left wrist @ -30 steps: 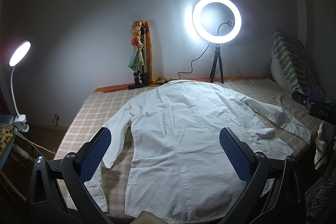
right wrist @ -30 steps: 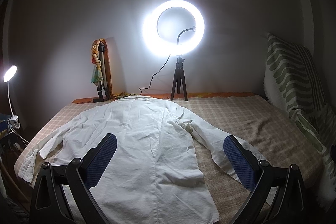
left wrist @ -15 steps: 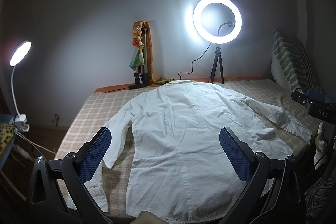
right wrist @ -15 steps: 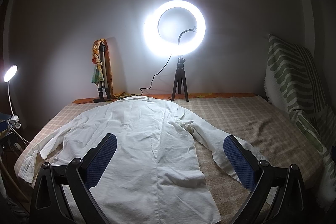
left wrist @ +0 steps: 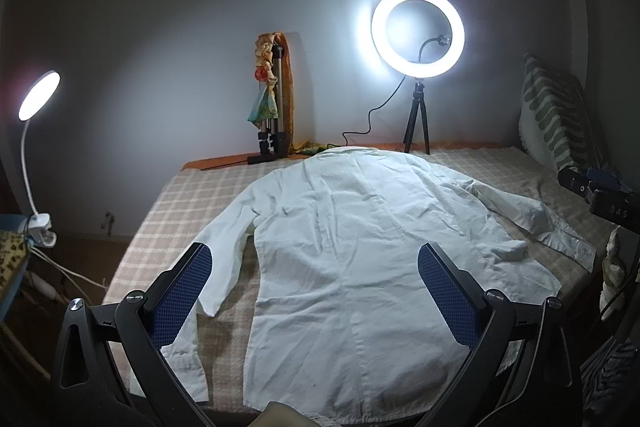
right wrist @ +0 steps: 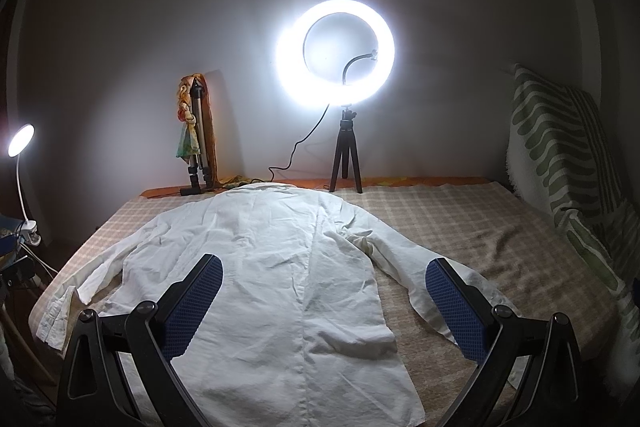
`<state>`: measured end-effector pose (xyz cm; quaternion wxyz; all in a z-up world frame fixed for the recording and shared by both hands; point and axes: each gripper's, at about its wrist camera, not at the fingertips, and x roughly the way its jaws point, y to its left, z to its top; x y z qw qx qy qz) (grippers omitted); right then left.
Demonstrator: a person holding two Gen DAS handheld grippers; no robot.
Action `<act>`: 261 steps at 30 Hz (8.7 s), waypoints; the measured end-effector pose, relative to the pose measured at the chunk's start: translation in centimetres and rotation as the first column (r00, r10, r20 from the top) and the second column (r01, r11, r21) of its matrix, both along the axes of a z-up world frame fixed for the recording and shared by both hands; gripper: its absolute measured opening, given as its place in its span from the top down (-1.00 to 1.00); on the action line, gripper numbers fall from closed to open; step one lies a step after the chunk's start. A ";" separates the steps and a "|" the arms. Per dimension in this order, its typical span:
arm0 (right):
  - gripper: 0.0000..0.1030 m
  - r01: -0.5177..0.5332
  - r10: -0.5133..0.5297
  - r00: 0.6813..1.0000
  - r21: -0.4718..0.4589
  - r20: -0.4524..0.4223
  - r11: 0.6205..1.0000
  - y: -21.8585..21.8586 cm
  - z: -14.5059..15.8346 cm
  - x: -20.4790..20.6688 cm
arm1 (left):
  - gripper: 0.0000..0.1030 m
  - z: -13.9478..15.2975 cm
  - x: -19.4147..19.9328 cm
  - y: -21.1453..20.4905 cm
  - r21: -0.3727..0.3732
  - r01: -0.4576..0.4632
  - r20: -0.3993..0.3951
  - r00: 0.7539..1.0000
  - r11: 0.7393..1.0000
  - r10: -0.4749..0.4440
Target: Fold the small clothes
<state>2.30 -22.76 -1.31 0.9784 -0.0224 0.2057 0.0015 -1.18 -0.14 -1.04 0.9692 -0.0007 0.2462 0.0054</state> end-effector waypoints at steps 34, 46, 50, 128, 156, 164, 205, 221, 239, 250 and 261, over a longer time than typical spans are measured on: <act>-0.99 -0.388 0.402 0.894 0.106 -0.199 0.916 10.6 -2.5 8.4 | -0.65 -9.7 1.5 18.9 -0.113 -0.285 -0.350 0.908 0.952 0.230; -0.49 -0.466 0.527 0.748 0.246 -0.404 0.850 17.8 -4.3 16.8 | 0.21 -15.4 2.9 23.5 -0.312 -0.361 -0.512 0.843 0.879 0.164; -0.45 -0.472 0.551 0.702 0.283 -0.452 0.835 21.0 -5.1 20.5 | 0.29 -15.9 3.2 23.1 -0.314 -0.344 -0.511 0.847 0.885 0.148; 0.39 -0.573 0.520 0.570 0.147 -0.635 0.807 25.1 -9.6 22.5 | 0.07 -11.8 0.6 7.9 -0.310 0.155 -0.408 0.869 0.938 -0.279; 0.36 -0.689 0.426 0.509 -0.057 -0.748 0.722 25.2 -15.5 13.2 | 0.49 -12.4 -1.7 8.6 -0.298 0.028 -0.375 0.916 0.954 -0.144; -0.10 -0.676 0.530 0.494 0.080 -0.689 0.733 28.2 -11.5 15.7 | -0.19 -13.8 0.7 9.9 -0.372 -0.040 -0.427 0.894 0.927 -0.132; 1.00 -0.438 0.502 0.582 0.274 -0.640 0.856 27.7 -11.9 25.7 | 0.94 -9.0 1.6 1.3 -0.409 0.286 -0.257 0.875 0.867 -0.410; 1.00 -0.220 0.440 0.698 0.415 -0.565 0.883 11.7 -10.9 26.5 | 0.94 -8.9 2.5 -5.2 -0.366 0.434 -0.294 0.786 0.823 -0.545; 0.45 -0.222 0.342 0.701 0.265 -0.626 0.939 9.0 -13.0 26.3 | 0.79 -8.9 2.2 -2.1 -0.312 0.403 -0.308 0.814 0.861 -0.492; 0.33 -0.266 0.366 0.791 0.263 -0.490 0.928 5.4 -8.1 22.9 | 0.79 -9.4 5.8 -3.4 -0.249 0.371 -0.327 0.837 0.895 -0.438; 0.01 -0.125 0.202 0.893 0.208 -0.402 0.970 -7.1 -5.2 19.1 | 0.09 -8.9 6.9 -6.6 -0.257 0.424 -0.308 0.816 0.868 -0.489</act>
